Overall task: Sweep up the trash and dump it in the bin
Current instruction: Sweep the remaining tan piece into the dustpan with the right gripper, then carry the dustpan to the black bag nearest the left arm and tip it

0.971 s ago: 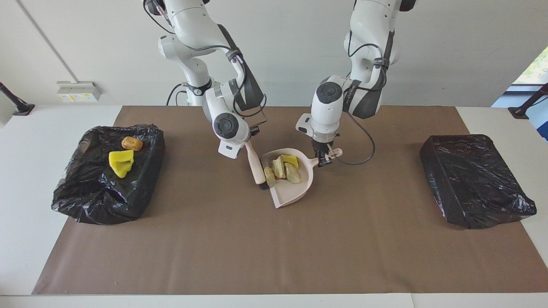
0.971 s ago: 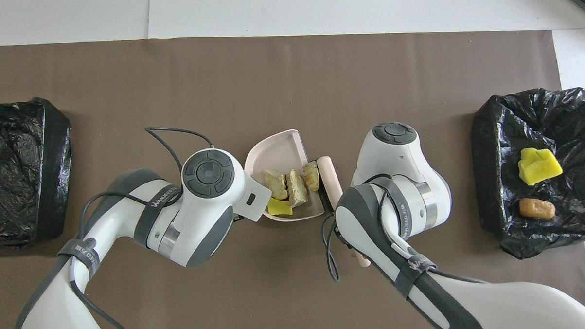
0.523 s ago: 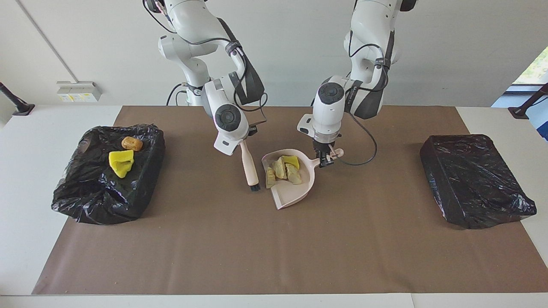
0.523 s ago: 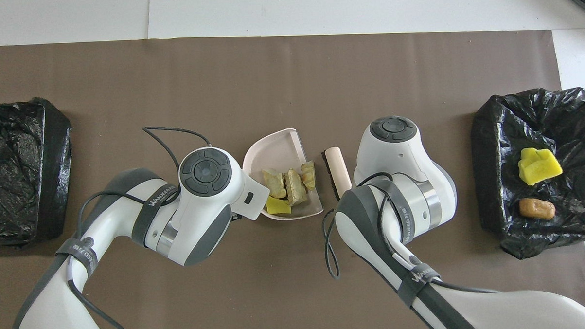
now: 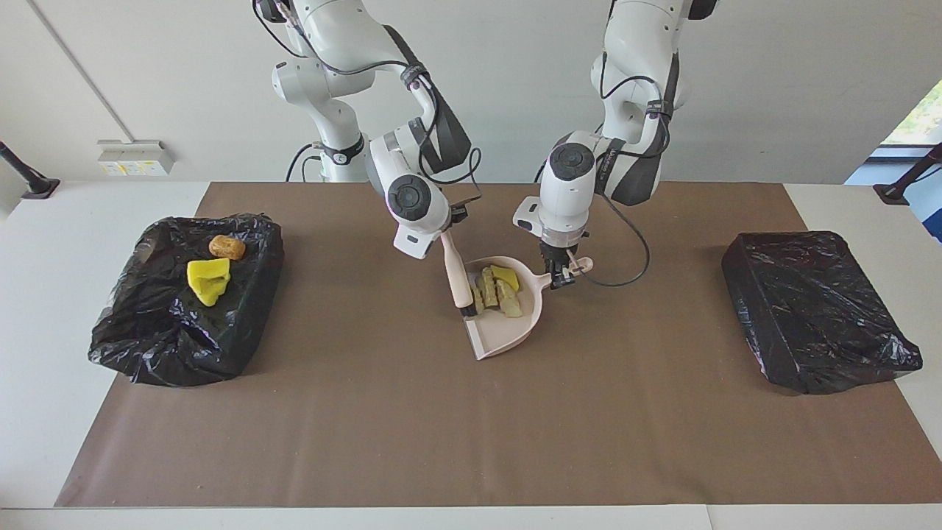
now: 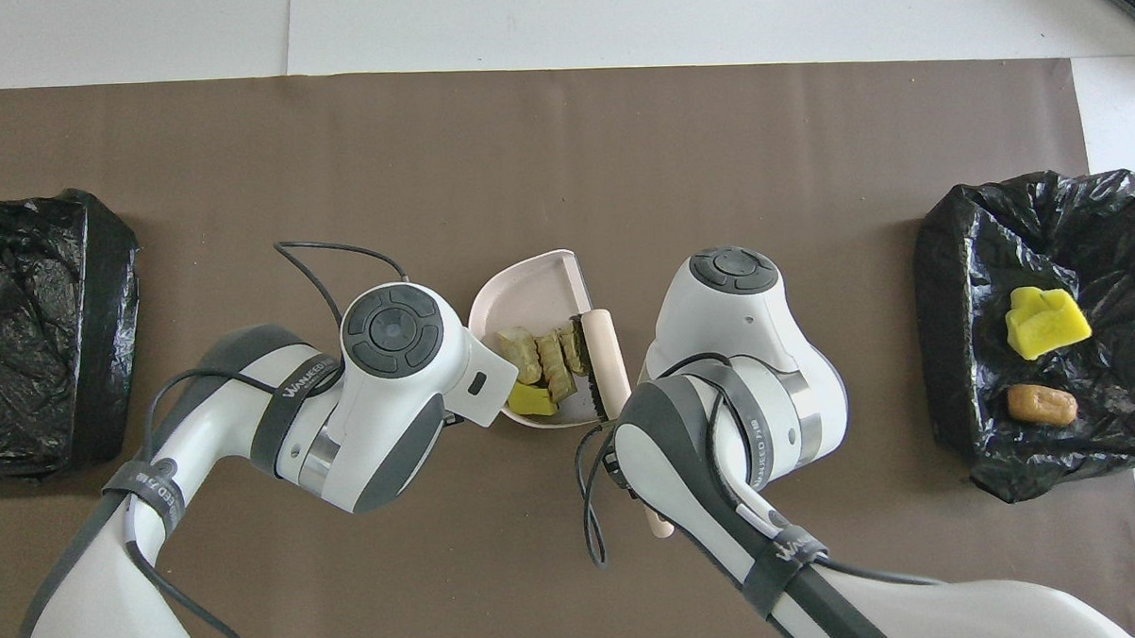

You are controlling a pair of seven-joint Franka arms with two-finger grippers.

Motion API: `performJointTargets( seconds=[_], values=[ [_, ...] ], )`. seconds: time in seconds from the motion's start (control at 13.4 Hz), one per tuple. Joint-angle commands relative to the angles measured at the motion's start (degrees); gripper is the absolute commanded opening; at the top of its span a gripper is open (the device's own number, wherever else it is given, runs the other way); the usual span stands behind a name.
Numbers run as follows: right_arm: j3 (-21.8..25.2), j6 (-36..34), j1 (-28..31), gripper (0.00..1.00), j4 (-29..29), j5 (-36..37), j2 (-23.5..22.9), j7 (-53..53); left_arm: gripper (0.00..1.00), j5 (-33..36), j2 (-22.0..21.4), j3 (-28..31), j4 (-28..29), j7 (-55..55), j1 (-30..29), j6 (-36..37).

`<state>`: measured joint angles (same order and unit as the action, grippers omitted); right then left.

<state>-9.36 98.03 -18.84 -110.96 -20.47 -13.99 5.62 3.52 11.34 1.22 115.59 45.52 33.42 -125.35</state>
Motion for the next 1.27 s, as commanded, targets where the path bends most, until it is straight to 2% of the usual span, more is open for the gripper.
performJointTargets(
  seconds=[0.0,0.15,0.45,0.67,0.82,1.05,1.19],
  values=[
    [-0.3,-1.1,1.3,0.0,1.4,-1.0,1.0,-0.2,0.0,0.8,-1.4,-0.3,1.9,1.2,-0.6,-1.0],
    [-0.3,-2.9,1.2,0.0,4.3,0.8,0.6,-0.1,0.0,0.8,-1.4,-0.3,2.0,1.2,-0.6,-1.0],
    [-0.4,-3.8,-0.4,0.0,5.1,7.4,1.9,5.3,0.0,0.8,-1.2,-0.5,1.7,2.8,-2.6,-1.0],
    [-0.3,-10.4,0.6,0.0,4.5,7.5,9.4,15.5,0.0,0.2,-1.8,-0.5,1.6,8.7,-4.6,-0.8],
    [-0.4,-15.1,0.1,0.0,4.2,6.6,11.7,24.4,0.0,0.2,-3.9,-0.4,1.6,12.4,-7.0,-0.5],
    [-0.6,-11.7,-0.7,0.0,-3.7,-1.1,16.7,31.4,0.0,0.2,-8.4,-0.4,1.5,21.7,-13.7,1.2],
    [-0.6,-6.0,-7.3,0.0,-9.7,-1.7,18.9,35.0,0.0,0.1,-11.7,-0.5,1.4,29.5,-20.1,2.4]
  ],
)
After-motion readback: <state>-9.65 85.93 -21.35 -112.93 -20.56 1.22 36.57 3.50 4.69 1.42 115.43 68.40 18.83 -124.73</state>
